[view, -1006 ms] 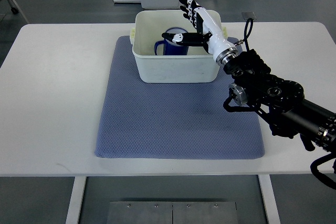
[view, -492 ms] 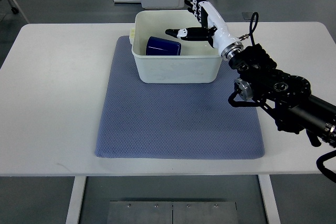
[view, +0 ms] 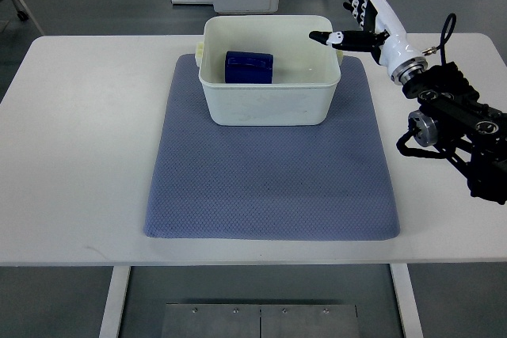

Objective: Place cup in box with right hand

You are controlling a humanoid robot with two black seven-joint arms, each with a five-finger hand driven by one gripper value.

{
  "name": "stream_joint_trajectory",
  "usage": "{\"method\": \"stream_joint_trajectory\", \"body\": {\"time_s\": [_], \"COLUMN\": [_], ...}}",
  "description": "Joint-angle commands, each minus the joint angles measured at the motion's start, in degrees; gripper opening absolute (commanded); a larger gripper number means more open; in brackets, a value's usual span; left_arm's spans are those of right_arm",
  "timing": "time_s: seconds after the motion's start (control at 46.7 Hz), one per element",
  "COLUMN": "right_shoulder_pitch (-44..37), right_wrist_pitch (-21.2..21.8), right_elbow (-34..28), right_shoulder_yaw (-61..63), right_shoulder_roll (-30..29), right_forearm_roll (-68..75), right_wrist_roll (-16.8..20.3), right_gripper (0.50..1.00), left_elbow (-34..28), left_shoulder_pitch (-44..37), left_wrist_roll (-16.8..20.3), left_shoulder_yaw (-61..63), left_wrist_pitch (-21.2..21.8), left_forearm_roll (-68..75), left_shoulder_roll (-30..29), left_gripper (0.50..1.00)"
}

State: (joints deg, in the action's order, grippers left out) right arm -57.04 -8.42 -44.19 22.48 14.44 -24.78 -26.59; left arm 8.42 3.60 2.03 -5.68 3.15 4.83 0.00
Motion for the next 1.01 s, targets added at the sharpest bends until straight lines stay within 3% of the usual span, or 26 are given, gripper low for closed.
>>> {"method": "stream_joint_trajectory", "body": {"time_s": [0.0, 0.321, 0.728, 0.985], "right_shoulder_pitch": [1.6, 7.8, 14.7, 19.2], "right_wrist_pitch": [1.5, 8.4, 11.1, 11.3], "right_elbow": [-0.1, -0.9, -1.4, -4.3], "right_shoulder_yaw": [2.0, 12.1, 18.8, 27.7], "right_shoulder_roll": [1.2, 4.2, 4.4, 0.3], "right_forearm_roll": [-0.1, -0.6, -1.6, -2.1], "right_wrist_roll": [0.7, 5.9, 8.6, 13.7], "right_gripper": [0.995, 0.995, 0.996, 0.998], "left_elbow": [-0.1, -0.1, -0.1, 0.0], "left_shoulder_pitch": [0.0, 0.0, 0.0, 0.0], "left_wrist_roll": [0.0, 0.0, 0.0, 0.0], "left_shoulder_yaw": [0.0, 0.0, 0.0, 0.0], "left_wrist_pitch": [0.0, 0.0, 0.0, 0.0], "left_forearm_roll": [0.0, 0.0, 0.0, 0.0], "left_shoulder_roll": [0.0, 0.0, 0.0, 0.0], "left_gripper": [1.000, 1.000, 1.000, 1.000]}}
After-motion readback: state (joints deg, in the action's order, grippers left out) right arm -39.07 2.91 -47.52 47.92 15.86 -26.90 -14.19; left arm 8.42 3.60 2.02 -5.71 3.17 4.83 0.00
